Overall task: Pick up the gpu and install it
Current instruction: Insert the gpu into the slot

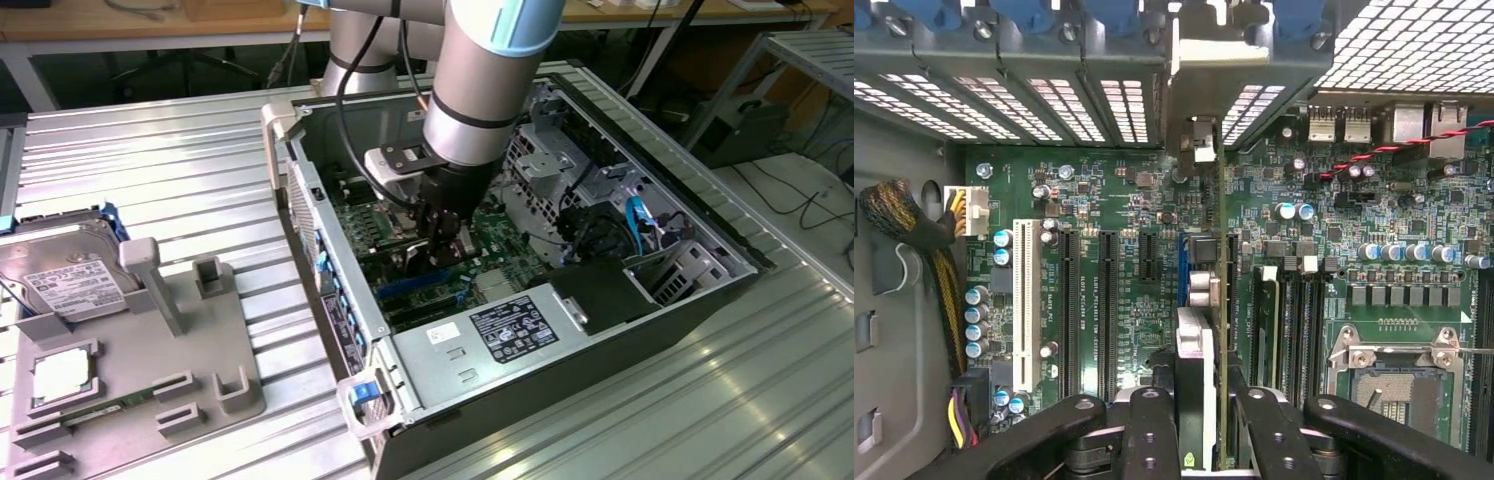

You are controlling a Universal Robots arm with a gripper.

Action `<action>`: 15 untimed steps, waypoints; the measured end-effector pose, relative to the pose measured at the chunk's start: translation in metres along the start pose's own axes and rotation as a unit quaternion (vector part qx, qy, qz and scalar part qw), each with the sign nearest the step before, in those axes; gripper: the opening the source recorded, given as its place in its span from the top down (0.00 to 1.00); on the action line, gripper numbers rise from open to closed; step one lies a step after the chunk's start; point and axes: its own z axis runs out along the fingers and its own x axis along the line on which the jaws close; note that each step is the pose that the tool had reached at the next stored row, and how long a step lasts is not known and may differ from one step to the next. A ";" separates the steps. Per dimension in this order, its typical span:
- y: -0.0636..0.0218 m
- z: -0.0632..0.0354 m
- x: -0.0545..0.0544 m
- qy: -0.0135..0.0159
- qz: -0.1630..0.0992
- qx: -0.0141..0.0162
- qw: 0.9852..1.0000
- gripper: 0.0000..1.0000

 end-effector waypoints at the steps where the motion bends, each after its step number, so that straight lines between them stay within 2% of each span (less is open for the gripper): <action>1: 0.0000 0.0000 0.000 0.000 0.000 0.000 1.000 0.72; 11: 0.0001 0.0000 0.005 0.000 0.000 0.000 1.000 0.72; 14: 0.0002 0.0000 0.005 0.003 0.000 0.000 1.000 0.72; 15: 0.0002 -0.0001 0.005 0.003 0.000 0.000 1.000 0.72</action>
